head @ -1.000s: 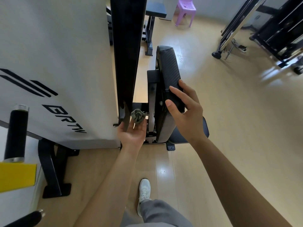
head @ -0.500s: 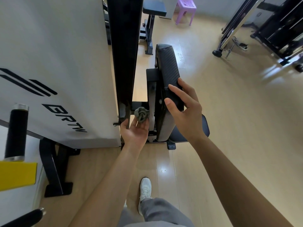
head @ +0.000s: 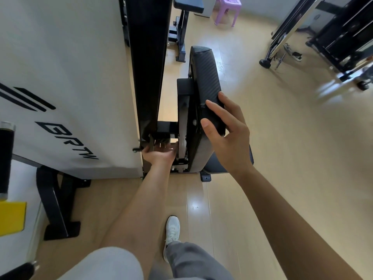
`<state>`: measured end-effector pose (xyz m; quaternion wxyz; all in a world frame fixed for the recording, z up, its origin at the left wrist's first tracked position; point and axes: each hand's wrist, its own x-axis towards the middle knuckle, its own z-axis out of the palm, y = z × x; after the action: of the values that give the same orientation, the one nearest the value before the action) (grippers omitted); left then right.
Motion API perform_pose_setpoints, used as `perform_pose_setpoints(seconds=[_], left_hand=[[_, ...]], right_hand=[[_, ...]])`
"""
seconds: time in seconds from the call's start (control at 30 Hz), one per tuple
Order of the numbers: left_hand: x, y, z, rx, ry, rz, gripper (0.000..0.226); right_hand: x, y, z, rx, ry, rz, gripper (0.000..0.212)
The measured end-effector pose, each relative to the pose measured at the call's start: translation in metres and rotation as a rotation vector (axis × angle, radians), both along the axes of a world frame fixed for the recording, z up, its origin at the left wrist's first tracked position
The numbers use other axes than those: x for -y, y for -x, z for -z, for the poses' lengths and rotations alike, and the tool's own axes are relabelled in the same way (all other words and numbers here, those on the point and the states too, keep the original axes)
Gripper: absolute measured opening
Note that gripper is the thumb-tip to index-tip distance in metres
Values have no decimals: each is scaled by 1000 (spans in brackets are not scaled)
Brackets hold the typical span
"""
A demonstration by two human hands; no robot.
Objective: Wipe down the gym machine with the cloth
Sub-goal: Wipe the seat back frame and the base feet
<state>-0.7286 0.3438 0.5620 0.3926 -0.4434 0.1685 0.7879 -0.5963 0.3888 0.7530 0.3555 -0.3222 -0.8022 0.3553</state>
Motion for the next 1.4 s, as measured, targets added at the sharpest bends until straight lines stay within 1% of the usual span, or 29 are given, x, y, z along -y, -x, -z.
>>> perform_pose_setpoints(seconds=[0.1,0.27,0.37,0.5,0.57,0.7,0.77,0.87,0.93,1.0,1.1,1.17,1.2,1.27,1.3,1.33,1.4], left_hand=[[-7,-4,-2,-25,12,50,54],[3,-19,5,-52,52,160,55],[14,-14,8,-56,54,122,62],[21,-15,11,-73,1,56,64],[18,-20,7,-89,-44,69,63],[9,-28,0,-136,-65,226,55],[13,-30,0,-179,-46,283,52],[31,-29,-3,-301,26,300,48],[43,-26,-5,-417,41,319,48],[53,-24,-10,-580,66,372,48],[58,-24,-26,-866,168,497,43],[54,-23,-34,-1137,281,647,44],[49,-22,-35,-1312,355,753,50],[41,-20,-28,-1653,543,998,70],[36,-18,-23,-1772,648,1107,79],[32,-16,-19,-1855,743,1187,86],[24,-14,-15,-1947,886,1294,92]], right_hand=[[-1,0,0,-1,7,-6,40],[0,-1,0,-4,3,-14,40],[-1,0,1,-9,0,-16,39],[1,0,2,-5,-10,-2,40],[1,0,1,-1,-13,0,40],[0,0,0,11,-32,0,40],[0,0,0,9,-25,-4,40],[0,0,1,-1,-21,-14,40],[0,1,1,-6,-32,-6,39],[1,1,1,-8,-32,6,39],[1,1,2,-10,-29,2,39],[0,1,2,-12,-32,0,39],[0,1,3,-14,-34,1,39],[0,1,3,-15,-36,1,39],[0,1,3,-15,-35,2,39],[-1,1,3,-15,-33,2,39],[-1,1,4,-15,-29,1,40]])
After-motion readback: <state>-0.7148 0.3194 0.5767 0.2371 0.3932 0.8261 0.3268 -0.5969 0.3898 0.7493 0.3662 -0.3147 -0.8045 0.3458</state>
